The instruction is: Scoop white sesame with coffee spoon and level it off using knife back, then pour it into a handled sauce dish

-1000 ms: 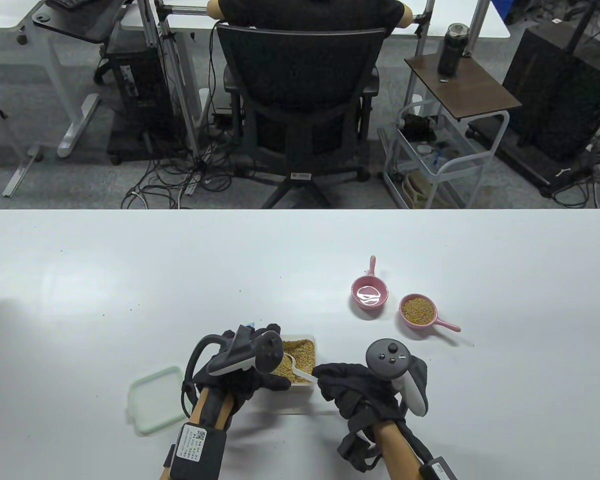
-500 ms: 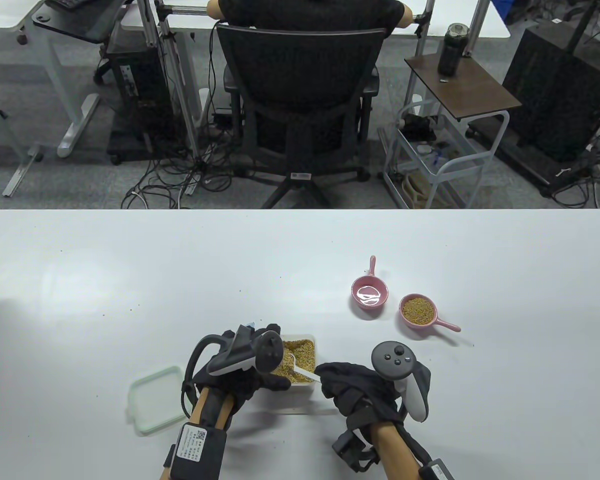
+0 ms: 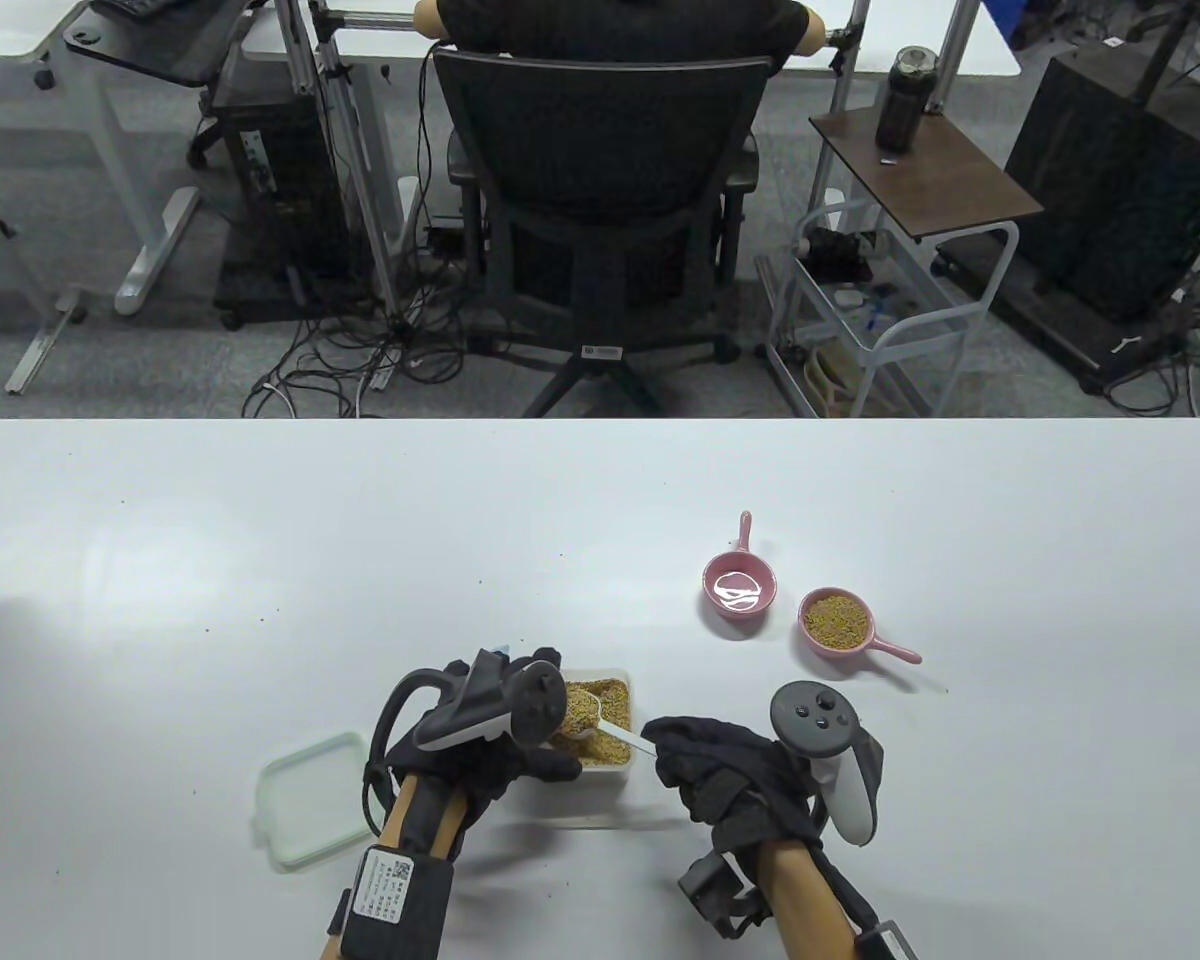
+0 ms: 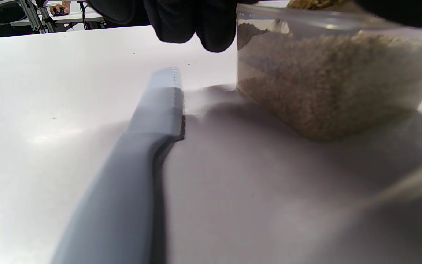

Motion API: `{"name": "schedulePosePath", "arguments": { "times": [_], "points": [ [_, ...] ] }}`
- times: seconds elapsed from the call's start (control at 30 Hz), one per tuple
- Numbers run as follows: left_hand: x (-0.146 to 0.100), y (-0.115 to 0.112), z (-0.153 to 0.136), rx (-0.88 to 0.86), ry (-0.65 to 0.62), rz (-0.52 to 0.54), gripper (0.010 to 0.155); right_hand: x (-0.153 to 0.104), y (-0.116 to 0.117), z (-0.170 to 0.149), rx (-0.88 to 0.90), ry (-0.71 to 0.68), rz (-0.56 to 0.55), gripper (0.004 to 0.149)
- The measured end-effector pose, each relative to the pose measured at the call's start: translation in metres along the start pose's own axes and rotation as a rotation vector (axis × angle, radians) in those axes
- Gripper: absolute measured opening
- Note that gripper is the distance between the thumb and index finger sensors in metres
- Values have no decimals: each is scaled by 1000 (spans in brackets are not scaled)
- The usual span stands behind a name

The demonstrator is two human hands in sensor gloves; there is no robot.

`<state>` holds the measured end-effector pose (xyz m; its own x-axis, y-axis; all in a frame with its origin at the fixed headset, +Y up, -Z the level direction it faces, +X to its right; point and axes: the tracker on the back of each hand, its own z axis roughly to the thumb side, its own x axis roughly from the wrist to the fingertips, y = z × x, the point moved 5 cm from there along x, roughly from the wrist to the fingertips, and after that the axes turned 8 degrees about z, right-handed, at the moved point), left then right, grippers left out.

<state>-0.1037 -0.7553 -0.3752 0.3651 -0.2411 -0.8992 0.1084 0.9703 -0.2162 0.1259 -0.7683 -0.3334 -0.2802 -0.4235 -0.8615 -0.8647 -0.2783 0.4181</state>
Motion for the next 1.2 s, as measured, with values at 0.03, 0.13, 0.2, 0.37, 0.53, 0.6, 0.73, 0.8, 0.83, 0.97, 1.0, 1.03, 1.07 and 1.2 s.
{"name": "schedulePosePath", "arguments": {
  "times": [0.03,0.13,0.2,0.37,0.53,0.6,0.73,0.8,0.83,0.97,1.0,1.03,1.07,1.2],
  "points": [
    [0,0,0,2,1,-2,109,0,-1,0,3,0,-4,40],
    [0,0,0,7,1,-9,109,0,-3,-3,16,3,0,40],
    [-1,-1,1,5,-1,-25,109,0,-4,-4,29,4,1,40],
    [-15,12,-7,-53,-9,35,110,-1,-7,-3,33,-1,-9,40],
    [-45,31,-29,23,112,190,98,-1,-7,-3,29,-3,-13,40],
    [-58,32,-40,49,191,227,92,-1,-8,-3,24,-7,-16,40],
    [-77,15,-56,50,384,252,76,-1,-9,-3,23,-9,-17,40],
    [-80,3,-58,81,463,211,67,-1,-9,-3,21,-10,-11,40],
    [-79,-2,-59,104,471,162,65,-1,-8,-3,20,-10,-10,40],
    [-72,-18,-56,208,474,98,60,-3,-10,-3,12,-3,-22,40],
    [-70,-22,-55,206,479,65,61,-3,-10,-4,12,-4,-22,40],
    [-68,-25,-53,212,477,39,61,-3,-10,-4,14,-6,-21,40],
    [-65,-28,-51,218,467,13,61,-3,-10,-4,17,-8,-19,40],
    [-58,-32,-41,275,448,-14,59,-3,-10,-4,18,-11,-19,40]
  ]
}}
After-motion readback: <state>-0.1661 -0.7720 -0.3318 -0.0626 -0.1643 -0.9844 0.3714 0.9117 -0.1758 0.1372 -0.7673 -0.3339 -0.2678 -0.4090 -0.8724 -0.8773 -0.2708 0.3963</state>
